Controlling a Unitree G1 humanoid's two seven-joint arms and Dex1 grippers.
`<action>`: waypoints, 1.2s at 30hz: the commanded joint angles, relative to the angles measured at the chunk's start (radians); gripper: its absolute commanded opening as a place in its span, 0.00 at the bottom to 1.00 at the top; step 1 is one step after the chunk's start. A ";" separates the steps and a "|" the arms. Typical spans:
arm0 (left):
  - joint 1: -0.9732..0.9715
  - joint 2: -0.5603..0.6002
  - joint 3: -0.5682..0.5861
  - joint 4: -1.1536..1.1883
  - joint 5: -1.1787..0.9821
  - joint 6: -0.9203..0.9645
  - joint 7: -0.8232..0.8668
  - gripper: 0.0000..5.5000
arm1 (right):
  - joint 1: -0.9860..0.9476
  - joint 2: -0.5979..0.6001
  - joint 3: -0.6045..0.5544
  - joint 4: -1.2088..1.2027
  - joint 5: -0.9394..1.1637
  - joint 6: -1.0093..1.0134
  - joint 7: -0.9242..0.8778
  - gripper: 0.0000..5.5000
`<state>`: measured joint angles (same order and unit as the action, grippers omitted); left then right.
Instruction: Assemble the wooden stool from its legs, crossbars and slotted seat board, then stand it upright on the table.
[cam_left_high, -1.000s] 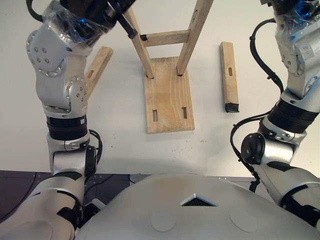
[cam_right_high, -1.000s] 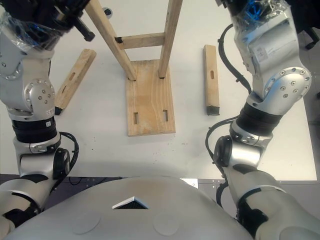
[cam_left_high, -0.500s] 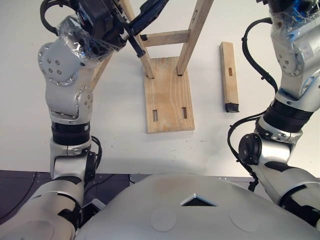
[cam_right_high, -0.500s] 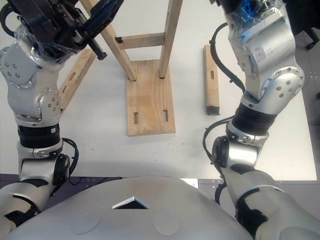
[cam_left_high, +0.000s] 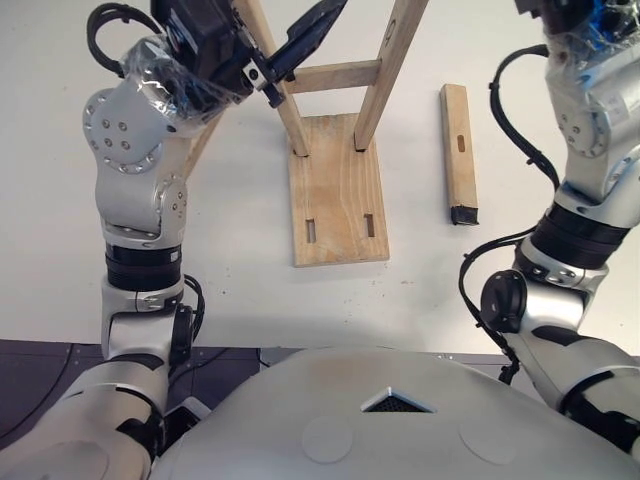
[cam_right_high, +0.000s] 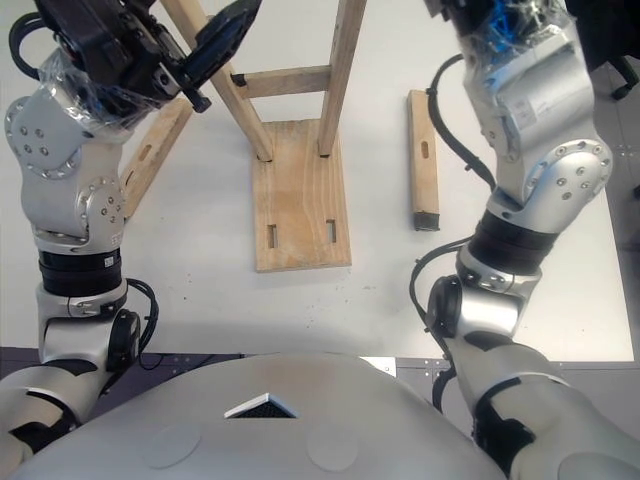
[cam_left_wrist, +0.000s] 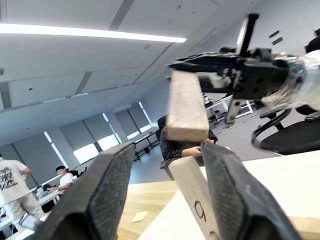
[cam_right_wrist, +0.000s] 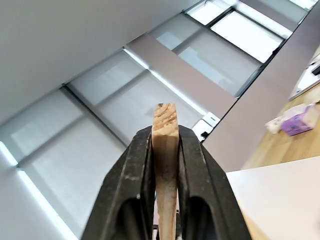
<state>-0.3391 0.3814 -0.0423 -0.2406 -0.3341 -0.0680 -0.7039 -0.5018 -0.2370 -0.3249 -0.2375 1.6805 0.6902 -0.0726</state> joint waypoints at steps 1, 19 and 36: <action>0.017 -0.028 0.078 0.023 0.035 0.040 0.143 0.55 | 0.107 -0.120 -0.098 0.009 -0.039 0.004 0.016 0.07; -0.019 -0.043 0.347 0.052 0.118 0.056 0.559 0.56 | 0.490 -0.090 0.089 -0.050 -0.926 -0.190 0.075 0.07; -0.024 -0.047 0.338 0.069 0.115 0.059 0.566 0.56 | 0.460 -0.016 0.107 0.057 -1.089 -0.257 0.093 0.07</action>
<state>-0.3557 0.3359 0.2990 -0.1784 -0.2231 -0.0232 -0.1446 -0.0566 -0.2727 -0.2319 -0.1994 0.6332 0.4213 0.0339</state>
